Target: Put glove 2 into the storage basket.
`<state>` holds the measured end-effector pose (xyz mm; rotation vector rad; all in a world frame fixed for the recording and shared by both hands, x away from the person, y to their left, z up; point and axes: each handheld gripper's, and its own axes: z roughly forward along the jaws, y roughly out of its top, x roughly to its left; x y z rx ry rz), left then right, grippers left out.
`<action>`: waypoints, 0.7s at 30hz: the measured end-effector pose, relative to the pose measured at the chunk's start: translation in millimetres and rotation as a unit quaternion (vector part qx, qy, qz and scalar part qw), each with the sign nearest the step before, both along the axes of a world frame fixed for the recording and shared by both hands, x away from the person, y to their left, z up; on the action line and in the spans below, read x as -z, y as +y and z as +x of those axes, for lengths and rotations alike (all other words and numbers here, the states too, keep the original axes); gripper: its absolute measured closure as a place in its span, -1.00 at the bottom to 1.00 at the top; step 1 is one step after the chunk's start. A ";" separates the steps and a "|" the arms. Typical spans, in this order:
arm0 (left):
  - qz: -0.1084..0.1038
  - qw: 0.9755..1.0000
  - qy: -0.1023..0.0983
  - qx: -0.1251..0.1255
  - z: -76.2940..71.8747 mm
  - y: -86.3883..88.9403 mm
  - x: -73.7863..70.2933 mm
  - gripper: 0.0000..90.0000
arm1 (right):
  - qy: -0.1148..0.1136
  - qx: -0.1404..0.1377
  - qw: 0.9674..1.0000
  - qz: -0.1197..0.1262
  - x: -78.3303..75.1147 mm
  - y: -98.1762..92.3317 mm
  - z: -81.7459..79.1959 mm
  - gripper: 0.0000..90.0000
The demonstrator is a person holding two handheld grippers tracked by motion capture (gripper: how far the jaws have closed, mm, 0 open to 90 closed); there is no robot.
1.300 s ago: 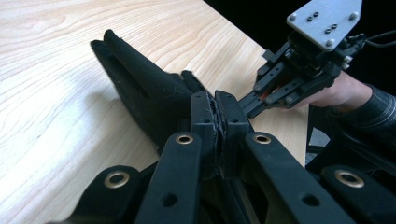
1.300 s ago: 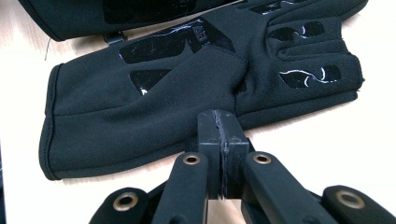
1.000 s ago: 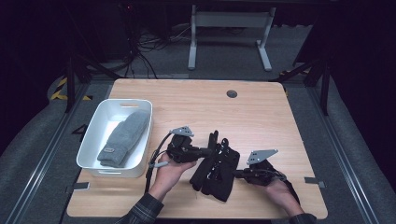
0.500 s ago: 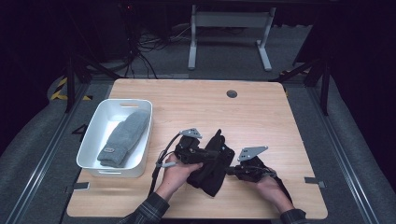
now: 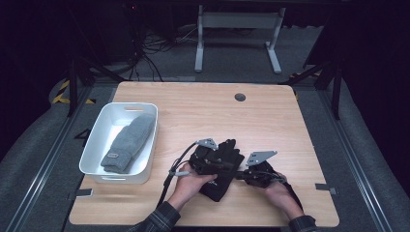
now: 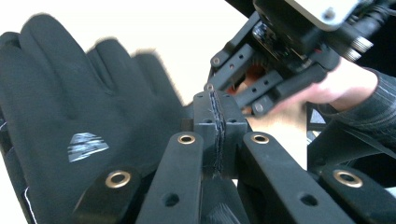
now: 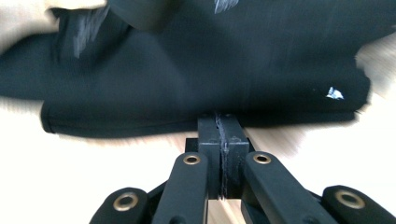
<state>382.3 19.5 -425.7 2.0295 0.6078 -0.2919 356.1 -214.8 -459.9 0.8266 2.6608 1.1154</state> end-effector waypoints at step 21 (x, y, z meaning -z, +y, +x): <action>0.095 0.994 -0.028 0.039 -18.2 -25.3 23.7 1.00 | -0.048 0.216 0.975 0.008 0.0 -98.0 24.8 -0.34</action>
